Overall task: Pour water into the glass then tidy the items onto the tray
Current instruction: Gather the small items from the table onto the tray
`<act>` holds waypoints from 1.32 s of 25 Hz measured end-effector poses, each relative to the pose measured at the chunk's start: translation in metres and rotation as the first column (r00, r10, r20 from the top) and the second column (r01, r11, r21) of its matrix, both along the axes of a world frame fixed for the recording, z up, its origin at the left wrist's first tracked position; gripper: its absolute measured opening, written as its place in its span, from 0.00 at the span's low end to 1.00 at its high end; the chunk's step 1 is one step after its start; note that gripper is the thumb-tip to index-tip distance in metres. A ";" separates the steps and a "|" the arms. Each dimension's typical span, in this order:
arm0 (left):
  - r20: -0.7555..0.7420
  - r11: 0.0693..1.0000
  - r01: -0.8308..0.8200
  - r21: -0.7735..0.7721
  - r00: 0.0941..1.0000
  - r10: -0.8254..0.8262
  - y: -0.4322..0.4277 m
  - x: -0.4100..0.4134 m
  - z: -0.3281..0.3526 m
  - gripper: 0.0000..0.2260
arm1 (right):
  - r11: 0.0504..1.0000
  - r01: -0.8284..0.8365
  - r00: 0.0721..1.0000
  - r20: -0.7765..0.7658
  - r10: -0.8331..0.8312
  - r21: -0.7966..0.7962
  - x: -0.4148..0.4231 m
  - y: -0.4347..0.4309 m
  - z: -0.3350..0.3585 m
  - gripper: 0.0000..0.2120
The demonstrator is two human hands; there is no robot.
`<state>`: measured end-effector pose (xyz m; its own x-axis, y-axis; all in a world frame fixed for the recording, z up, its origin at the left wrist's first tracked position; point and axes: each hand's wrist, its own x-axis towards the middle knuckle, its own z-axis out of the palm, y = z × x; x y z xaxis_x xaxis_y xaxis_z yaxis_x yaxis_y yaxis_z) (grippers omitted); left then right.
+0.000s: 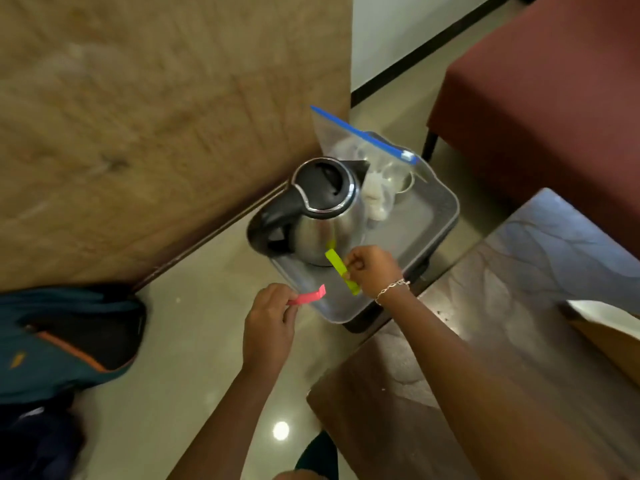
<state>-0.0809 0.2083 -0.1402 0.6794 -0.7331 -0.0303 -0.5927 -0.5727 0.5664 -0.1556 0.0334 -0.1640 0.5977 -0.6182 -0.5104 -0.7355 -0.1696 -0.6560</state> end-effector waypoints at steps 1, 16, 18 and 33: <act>0.022 1.000 0.013 0.014 1.000 -0.013 0.005 0.009 -0.002 0.05 | 0.996 -0.076 0.995 -0.074 0.073 -0.046 0.013 0.005 -0.010 0.07; 0.163 0.883 0.447 0.140 0.870 -0.466 -0.007 0.039 -0.019 0.09 | 0.948 -0.311 0.883 -0.390 0.262 -0.068 0.026 0.012 -0.051 0.10; 0.220 0.844 0.515 0.152 0.815 -0.537 -0.015 0.039 -0.019 0.09 | 0.985 -0.104 0.971 -0.201 0.130 0.135 0.015 0.001 -0.032 0.07; 0.056 0.895 0.427 0.131 0.898 -0.437 -0.050 0.016 -0.022 0.11 | 0.899 -0.370 0.895 -0.350 0.277 -0.236 0.015 0.004 -0.032 0.14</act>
<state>-0.0650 0.1580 -0.1622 0.3000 -0.9499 -0.0880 -0.8375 -0.3064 0.4525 -0.1401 0.0370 -0.1962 0.6365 -0.5642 -0.5260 -0.7590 -0.5793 -0.2971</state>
